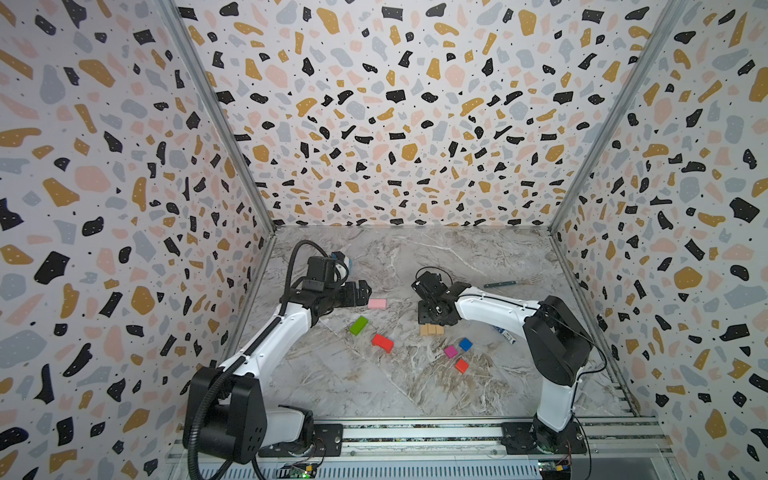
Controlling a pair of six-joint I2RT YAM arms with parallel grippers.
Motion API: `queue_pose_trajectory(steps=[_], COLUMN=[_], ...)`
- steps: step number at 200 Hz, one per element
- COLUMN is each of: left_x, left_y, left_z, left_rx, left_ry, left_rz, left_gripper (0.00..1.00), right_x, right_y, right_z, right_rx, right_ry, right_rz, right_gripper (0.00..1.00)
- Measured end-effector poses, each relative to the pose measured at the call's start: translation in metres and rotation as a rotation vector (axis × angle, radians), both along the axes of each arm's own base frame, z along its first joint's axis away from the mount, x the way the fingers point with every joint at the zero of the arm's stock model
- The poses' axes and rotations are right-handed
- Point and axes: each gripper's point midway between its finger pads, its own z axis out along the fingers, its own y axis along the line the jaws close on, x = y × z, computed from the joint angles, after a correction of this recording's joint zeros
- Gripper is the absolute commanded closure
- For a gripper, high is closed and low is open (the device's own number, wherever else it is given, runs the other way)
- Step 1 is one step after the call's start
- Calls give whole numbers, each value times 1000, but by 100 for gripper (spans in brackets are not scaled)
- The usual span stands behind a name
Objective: Build the wood block tower
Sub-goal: 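Lower the lime green block flat onto the wood blocks' tops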
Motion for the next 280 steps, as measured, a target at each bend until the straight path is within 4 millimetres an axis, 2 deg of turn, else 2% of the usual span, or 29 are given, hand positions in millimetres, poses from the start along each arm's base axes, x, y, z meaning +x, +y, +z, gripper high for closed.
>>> queue_pose_trajectory(steps=[189, 248, 280], left_x=[0, 0, 0], left_y=[0, 0, 0], left_z=[0, 0, 0], left_rx=[0, 0, 0], left_ry=[0, 0, 0], left_rz=[0, 0, 0], left_gripper=[0, 0, 0], right_x=[-2, -2, -2], right_y=[-3, -2, -2], right_z=[-5, -6, -5], right_rx=[-15, -12, -12], right_ry=[3, 5, 5], right_rz=[12, 14, 13], right_gripper=[43, 35, 27])
